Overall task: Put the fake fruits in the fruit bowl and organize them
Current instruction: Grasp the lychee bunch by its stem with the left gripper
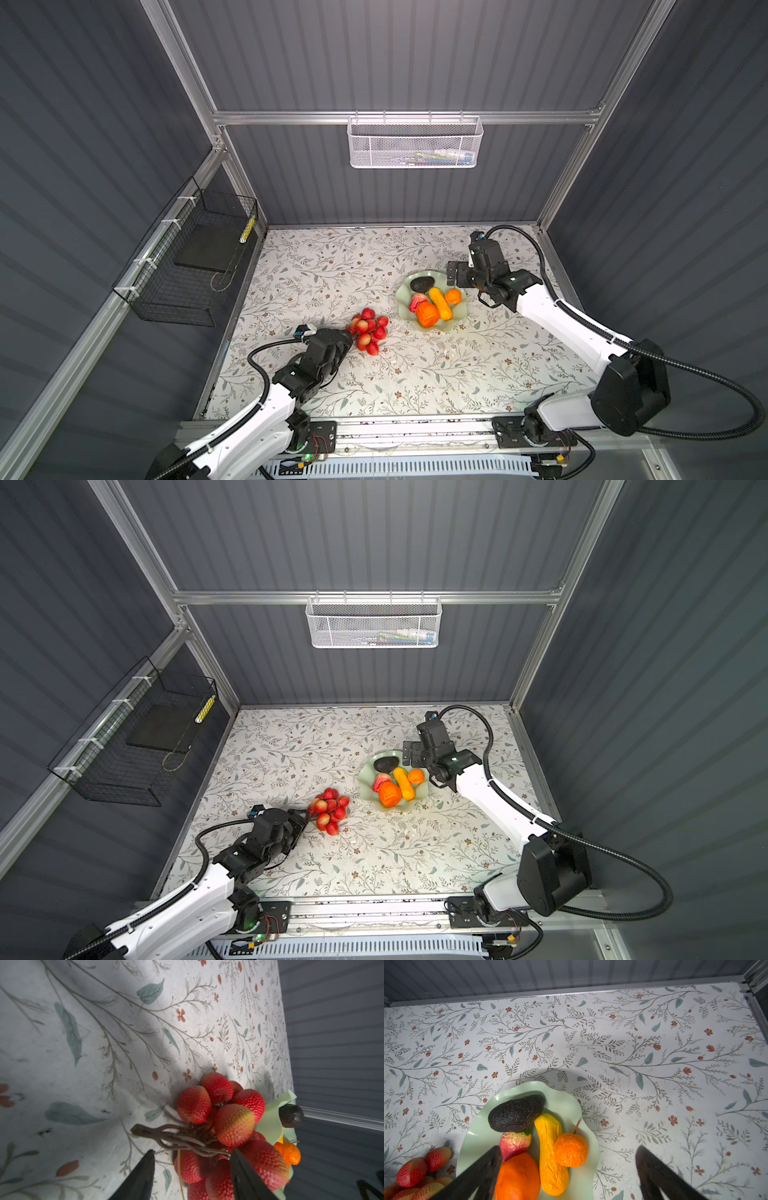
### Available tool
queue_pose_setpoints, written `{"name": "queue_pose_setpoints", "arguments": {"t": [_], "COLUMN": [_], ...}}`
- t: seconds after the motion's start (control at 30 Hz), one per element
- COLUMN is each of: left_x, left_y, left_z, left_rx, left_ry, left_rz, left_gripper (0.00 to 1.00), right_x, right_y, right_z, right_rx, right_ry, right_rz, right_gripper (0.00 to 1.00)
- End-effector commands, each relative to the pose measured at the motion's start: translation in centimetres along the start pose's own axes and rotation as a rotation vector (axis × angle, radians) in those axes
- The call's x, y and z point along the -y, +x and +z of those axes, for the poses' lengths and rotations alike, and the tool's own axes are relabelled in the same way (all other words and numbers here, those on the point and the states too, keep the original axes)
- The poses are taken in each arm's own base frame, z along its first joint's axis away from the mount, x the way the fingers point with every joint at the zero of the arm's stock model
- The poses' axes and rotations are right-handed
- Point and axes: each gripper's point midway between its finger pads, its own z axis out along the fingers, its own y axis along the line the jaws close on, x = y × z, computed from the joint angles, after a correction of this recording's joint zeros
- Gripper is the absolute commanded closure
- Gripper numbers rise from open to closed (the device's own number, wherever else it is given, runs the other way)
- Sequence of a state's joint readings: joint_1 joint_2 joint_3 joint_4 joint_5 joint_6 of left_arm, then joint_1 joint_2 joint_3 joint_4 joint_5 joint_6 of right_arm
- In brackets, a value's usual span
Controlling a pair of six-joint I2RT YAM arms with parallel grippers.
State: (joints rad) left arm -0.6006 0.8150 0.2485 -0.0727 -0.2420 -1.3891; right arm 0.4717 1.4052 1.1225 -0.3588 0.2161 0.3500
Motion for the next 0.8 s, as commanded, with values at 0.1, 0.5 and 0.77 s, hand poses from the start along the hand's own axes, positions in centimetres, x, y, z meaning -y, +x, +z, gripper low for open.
{"name": "queue_pose_setpoints", "arguments": {"t": [0.1,0.5,0.77], "left_x": [0.4,-0.2,-0.2], "left_y": [-0.3,-1.5,-1.5], "left_z": [0.2,0.6,1.5], "left_rx": [0.017,0.093,0.103], "left_ry": [0.003,-0.017,-0.024], "left_rz": [-0.029,-0.013,-0.004], "left_gripper": [0.43,0.52,0.56], "right_x": [0.1,0.3,0.3], "right_y": [-1.0,-0.9,-0.9], "right_z": [-1.5,-1.7,-1.8], "right_rx": [0.053,0.057,0.062], "right_ry": [-0.021,-0.019,-0.019], "right_rz": [0.003,0.004,0.005], "right_gripper": [0.01,0.01,0.01]}}
